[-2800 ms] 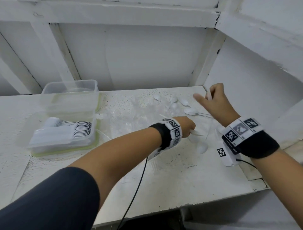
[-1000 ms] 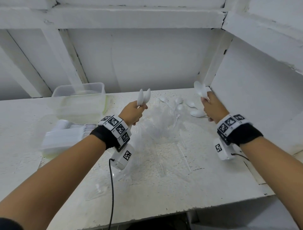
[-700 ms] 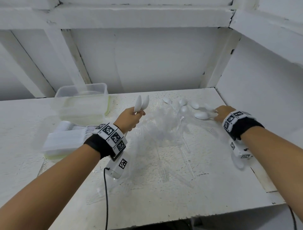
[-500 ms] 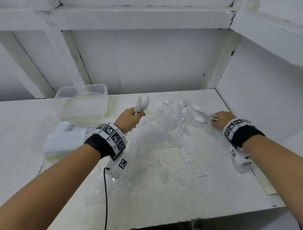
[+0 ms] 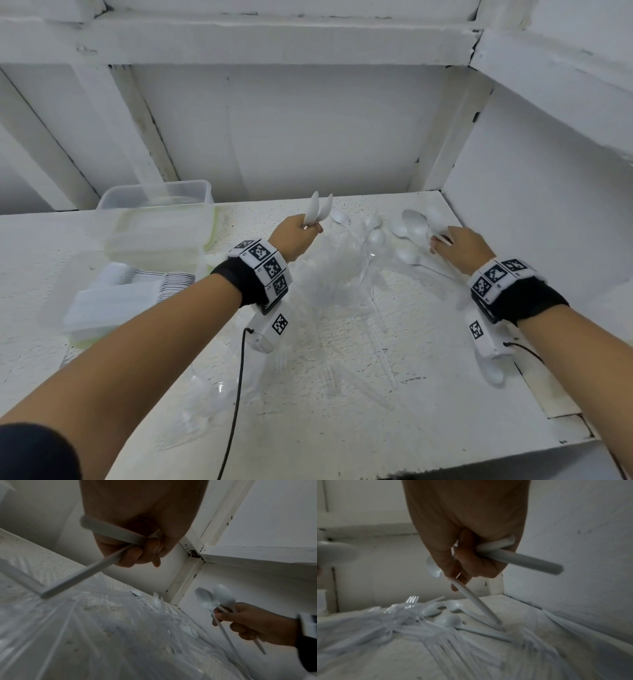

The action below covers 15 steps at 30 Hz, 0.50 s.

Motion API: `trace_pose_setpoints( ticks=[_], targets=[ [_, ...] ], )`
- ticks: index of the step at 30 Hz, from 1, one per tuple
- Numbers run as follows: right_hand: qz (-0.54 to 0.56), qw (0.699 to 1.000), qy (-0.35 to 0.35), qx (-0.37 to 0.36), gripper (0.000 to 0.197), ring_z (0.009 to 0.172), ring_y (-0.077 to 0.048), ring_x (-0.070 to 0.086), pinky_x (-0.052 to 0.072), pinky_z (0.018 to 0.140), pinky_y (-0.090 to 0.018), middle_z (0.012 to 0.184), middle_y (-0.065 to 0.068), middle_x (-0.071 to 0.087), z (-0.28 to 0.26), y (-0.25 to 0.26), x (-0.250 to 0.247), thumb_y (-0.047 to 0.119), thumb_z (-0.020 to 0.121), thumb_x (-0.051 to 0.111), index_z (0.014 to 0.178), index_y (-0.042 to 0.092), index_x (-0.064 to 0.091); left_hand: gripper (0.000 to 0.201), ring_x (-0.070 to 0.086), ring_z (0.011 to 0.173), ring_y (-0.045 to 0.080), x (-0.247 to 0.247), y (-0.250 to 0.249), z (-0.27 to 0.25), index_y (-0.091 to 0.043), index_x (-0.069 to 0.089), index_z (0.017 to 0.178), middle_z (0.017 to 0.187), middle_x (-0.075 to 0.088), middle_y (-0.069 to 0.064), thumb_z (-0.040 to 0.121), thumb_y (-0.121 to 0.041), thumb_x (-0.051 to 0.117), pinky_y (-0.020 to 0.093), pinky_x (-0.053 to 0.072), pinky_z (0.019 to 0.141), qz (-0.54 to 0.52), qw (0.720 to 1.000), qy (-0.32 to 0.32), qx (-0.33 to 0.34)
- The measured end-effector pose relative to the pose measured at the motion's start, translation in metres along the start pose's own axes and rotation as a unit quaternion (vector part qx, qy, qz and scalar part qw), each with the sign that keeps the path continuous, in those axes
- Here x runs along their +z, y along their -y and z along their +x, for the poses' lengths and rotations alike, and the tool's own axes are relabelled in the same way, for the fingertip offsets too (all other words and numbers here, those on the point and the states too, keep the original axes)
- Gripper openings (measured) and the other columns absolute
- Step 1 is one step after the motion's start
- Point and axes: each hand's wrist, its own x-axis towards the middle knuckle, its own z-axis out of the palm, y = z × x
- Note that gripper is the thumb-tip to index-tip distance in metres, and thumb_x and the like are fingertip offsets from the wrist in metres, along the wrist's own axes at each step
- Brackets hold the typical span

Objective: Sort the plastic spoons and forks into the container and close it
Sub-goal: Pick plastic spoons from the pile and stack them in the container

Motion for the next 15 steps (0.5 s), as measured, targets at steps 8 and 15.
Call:
trace_pose_setpoints(
  ticks=[8,15],
  targets=[
    [0.245,0.967,-0.06,0.029,0.023,0.062,-0.019,0.047,0.037,0.06,-0.026,0.067,0.001,0.056,-0.009,0.025,-0.004,0.024,0.095,0.044,0.092,0.008,0.06,0.029,0.035,0.052,0.015,0.002,-0.022,0.085,-0.015,0.04,0.063,0.059,0.038,0.001,0.089,-0.017,0.051,0.025,0.026,0.05,0.117,0.992,-0.016,-0.039],
    [0.25,0.968,0.004,0.032,0.031,0.051,-0.01,0.044,0.031,0.052,-0.023,0.06,-0.001,0.054,-0.017,0.023,0.016,0.026,0.093,0.054,0.065,0.012,0.051,0.033,0.052,0.074,0.029,0.028,-0.036,0.119,-0.012,0.055,0.126,0.108,0.064,0.014,0.095,-0.016,0.044,0.035,0.04,0.06,0.328,0.943,0.057,0.027]
  ],
)
